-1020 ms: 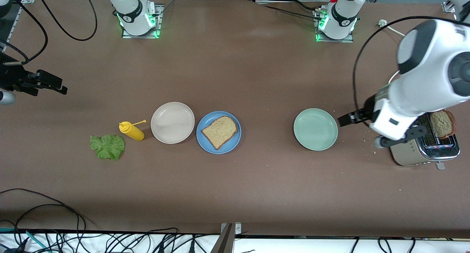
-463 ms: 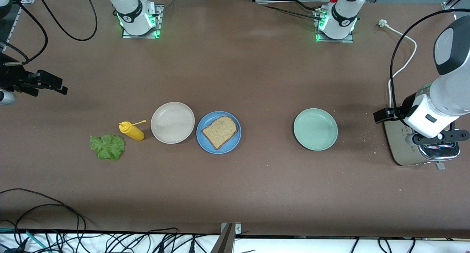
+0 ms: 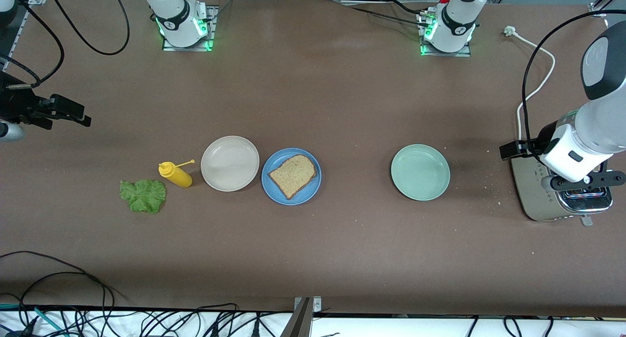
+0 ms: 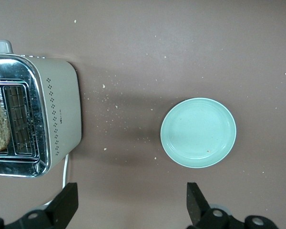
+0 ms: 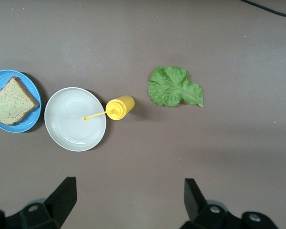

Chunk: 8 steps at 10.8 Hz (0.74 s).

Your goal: Make sandwich in blue plate with both arms

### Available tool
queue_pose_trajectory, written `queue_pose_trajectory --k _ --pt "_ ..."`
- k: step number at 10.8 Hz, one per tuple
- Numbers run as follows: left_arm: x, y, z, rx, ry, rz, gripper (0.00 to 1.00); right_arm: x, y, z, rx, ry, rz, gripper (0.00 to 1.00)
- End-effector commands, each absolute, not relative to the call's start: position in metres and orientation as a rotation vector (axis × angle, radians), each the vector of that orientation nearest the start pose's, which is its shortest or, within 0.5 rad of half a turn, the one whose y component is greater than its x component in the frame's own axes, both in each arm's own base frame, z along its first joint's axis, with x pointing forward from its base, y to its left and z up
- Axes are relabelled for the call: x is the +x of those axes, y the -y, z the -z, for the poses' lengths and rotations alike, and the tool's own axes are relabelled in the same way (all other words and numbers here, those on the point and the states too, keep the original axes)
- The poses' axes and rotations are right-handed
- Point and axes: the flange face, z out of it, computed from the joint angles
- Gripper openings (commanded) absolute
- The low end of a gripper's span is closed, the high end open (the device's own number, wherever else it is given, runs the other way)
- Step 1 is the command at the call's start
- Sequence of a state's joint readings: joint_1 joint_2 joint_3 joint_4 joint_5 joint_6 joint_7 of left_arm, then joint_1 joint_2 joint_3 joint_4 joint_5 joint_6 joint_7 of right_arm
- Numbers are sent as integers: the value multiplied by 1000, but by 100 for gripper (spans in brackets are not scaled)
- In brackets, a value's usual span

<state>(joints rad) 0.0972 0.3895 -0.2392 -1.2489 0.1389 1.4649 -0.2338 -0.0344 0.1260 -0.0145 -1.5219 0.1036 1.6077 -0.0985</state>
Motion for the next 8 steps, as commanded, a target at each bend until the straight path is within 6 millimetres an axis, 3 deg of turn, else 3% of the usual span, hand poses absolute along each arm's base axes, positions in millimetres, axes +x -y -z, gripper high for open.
queue_pose_trajectory --k 1,3,5,8 --pt "644 44 -541 -3055 128 -246 100 597 20 -583 -3028 95 -41 100" --pt "644 46 -541 -3056 123 -246 100 598 27 -582 -3032 79 -43 100" --pt "643 46 -540 -3055 123 -248 100 611 20 -553 -3024 77 -113 100" --pt "644 45 -540 -3055 125 -248 100 619 22 -534 -3034 92 -133 100"
